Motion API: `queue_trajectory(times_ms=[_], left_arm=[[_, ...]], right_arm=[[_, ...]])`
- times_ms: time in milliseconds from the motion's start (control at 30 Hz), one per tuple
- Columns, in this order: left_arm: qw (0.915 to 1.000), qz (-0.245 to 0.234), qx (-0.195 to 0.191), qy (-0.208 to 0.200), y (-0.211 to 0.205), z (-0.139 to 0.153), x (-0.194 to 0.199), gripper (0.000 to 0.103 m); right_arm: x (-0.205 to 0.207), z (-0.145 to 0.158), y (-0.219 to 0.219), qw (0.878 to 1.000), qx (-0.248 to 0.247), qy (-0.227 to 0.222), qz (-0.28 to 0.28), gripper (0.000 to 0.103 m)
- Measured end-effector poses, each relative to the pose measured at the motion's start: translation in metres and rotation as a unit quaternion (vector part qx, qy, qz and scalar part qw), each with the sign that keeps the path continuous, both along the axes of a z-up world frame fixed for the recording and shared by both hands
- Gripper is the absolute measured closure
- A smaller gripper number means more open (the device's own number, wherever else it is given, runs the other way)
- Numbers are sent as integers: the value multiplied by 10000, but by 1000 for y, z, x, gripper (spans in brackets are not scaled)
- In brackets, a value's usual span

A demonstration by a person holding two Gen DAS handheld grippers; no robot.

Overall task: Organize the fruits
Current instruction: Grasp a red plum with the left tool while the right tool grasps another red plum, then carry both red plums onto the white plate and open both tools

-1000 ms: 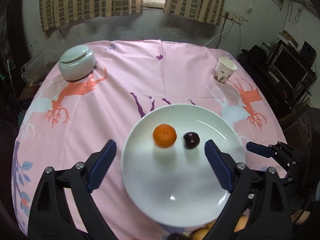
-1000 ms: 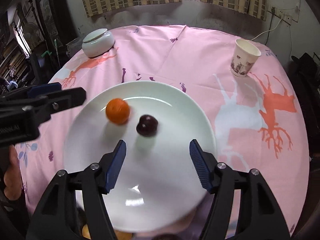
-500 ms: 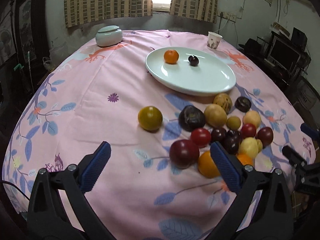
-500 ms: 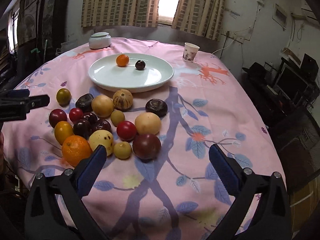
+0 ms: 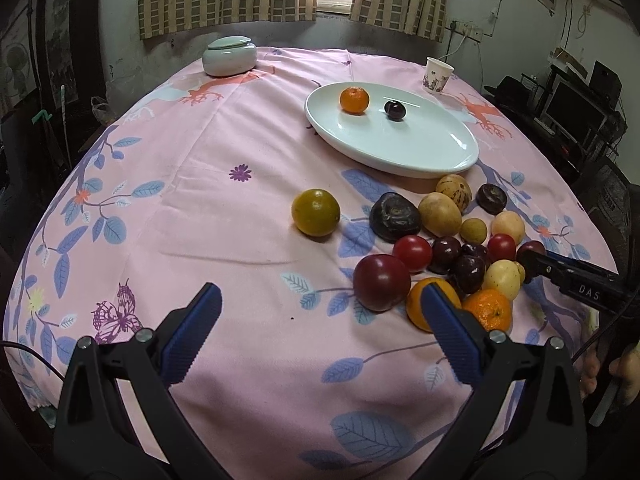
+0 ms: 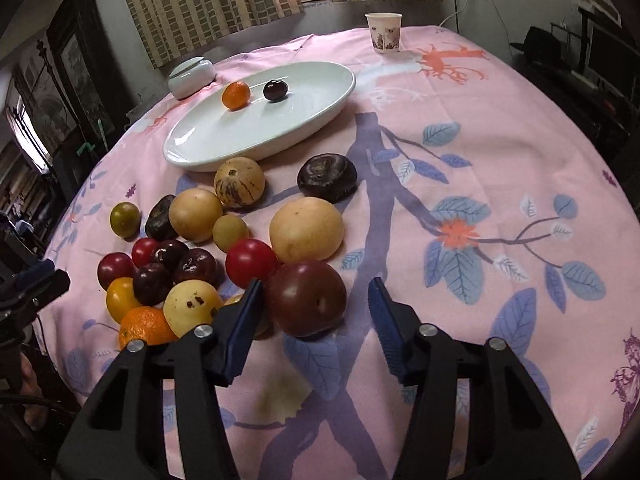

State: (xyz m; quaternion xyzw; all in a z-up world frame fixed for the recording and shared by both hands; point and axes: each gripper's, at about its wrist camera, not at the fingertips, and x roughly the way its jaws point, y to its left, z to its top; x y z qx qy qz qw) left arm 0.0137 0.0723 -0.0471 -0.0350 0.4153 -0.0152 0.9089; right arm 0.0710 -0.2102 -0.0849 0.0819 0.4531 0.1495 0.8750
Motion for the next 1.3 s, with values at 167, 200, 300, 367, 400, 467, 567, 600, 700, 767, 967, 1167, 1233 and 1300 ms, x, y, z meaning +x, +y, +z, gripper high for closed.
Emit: queue_trajectory(times_ms=[167,200,300,367,400,467,567,600,700,767,967,1167,1233,1300], left_arm=[[9998,11,132,160,-5,-9,8,2],[9996,39,196,213,-5,-13,10,2],[9987,137,351,353,-6,-25,18,2],[9987,71,276,419,-7,-30,21,2],[9987,9,239,459,-8,-31,21,2],[9976,-138,326,588,-15,-37,23,2],[9967,-177,453,653,-22,-43,25,2],[9969,-179,412,649,-21,-43,28,3],[9977,-218,86,642,-20,-46,41,4],[9970,-326,-278,641,-18,-46,47,12],[9953,-784,-290,485,-35,-41,41,61],[9948,-874,-230,478,-37,-43,32,61],[9952,-835,-211,469,-37,-42,30,62],[9950,-829,-255,495,-36,-41,28,63]], right_arm=[[-23,23,1,9994,-164,-316,8,63],[-29,28,1,9990,-206,-398,16,63],[-37,36,-2,9988,-238,-435,0,63],[-38,36,-5,9991,-205,-367,0,63],[-39,35,-6,9993,-175,-334,-2,63],[-40,34,-8,9996,-117,-274,8,63],[-43,35,-7,9996,-76,-270,18,62],[-43,36,-7,9996,-64,-274,25,62],[-44,36,-6,9996,-41,-274,42,62],[-45,36,-5,9996,-40,-265,41,62],[-47,35,-4,9997,-20,-242,37,62],[-50,36,7,9996,-28,-220,178,62],[-52,37,8,9995,-27,-251,178,62],[-53,38,8,9995,-30,-272,166,62]])
